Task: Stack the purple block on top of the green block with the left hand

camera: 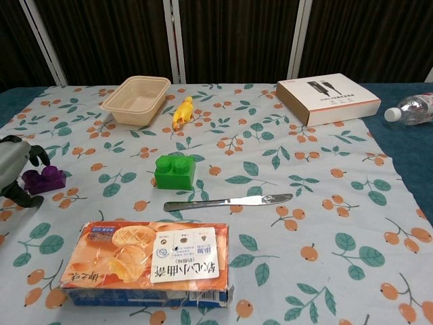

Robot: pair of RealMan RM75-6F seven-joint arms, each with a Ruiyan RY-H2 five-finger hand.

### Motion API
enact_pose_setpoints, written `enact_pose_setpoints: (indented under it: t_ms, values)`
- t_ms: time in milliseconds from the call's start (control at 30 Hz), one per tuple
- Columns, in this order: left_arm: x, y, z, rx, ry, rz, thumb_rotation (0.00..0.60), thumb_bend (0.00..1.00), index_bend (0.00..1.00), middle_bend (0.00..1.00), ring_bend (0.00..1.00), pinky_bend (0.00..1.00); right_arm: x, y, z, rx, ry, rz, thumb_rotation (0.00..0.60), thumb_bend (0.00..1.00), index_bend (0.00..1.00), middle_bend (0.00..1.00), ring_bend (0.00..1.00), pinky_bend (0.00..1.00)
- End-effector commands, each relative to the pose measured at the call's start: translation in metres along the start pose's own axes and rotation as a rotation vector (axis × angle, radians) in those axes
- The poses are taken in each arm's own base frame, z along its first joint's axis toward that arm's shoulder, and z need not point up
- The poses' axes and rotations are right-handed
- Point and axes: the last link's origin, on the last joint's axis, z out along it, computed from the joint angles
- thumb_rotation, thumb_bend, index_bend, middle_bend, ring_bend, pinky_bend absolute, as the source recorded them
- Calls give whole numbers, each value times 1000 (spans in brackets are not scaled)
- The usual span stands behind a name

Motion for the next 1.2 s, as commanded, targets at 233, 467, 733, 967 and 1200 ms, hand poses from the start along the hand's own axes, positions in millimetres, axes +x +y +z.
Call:
enact_pose_setpoints:
  t_ms: [233,467,733,967,1200]
  values:
    - [-5,4,-1,9,12,11,600,297,296,274,53,0,0,0,0,-2,-1,-3,600,82,76,9,0,0]
    - [-3,6,-1,15,27,17,600,354,315,291,57,0,0,2,0,-6,0,-1,600,81,76,9,0,0]
    - [-8,14,-3,12,27,33,600,401,337,318,71,0,1,4,-2,-12,4,-1,600,81,76,9,0,0]
    - [-9,17,-1,18,34,39,600,407,337,318,73,1,2,7,-3,-19,4,-1,600,81,77,9,0,0]
    - [-9,19,-2,25,46,45,600,433,375,366,106,24,2,7,-4,-20,8,2,600,81,78,9,0,0]
